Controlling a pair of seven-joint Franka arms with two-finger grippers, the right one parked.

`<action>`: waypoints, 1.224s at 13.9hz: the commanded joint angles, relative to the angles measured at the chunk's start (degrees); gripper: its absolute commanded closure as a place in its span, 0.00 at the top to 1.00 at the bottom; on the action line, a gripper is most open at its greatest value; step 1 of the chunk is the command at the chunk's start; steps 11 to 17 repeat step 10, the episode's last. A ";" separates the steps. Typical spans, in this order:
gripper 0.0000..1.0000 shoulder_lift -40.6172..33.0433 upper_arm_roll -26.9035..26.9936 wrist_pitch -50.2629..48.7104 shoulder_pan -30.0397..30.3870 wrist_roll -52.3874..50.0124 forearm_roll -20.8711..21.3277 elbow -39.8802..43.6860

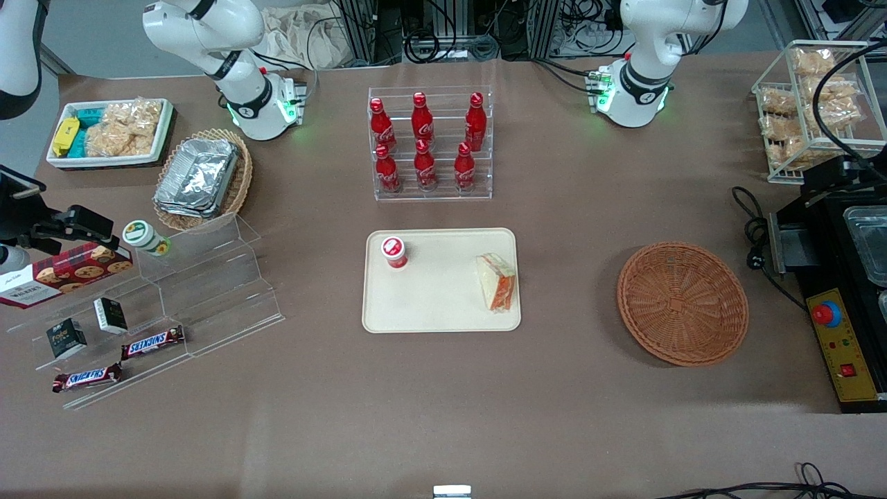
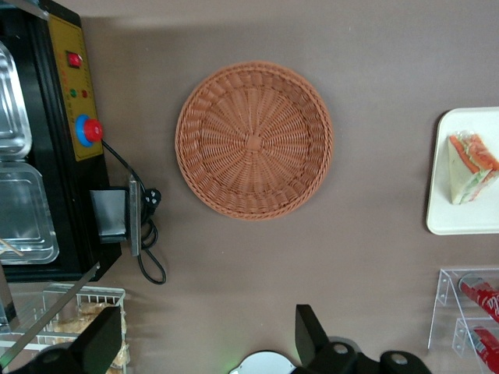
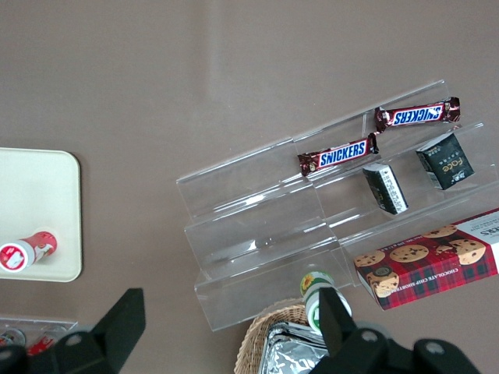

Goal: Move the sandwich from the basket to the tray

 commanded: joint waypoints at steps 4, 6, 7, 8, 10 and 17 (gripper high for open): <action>1.00 -7.57 -0.62 6.06 0.21 0.60 -0.60 -12.26; 1.00 -8.82 -0.62 6.78 0.21 0.60 -0.51 -13.69; 1.00 -8.82 -0.62 6.77 0.21 0.77 -0.43 -13.43; 1.00 -8.82 -0.62 6.34 0.12 0.68 -0.16 -13.25; 1.00 -8.73 -0.71 6.25 0.03 0.16 -0.07 -13.08; 1.00 -8.73 -0.71 6.25 0.03 0.16 -0.07 -13.08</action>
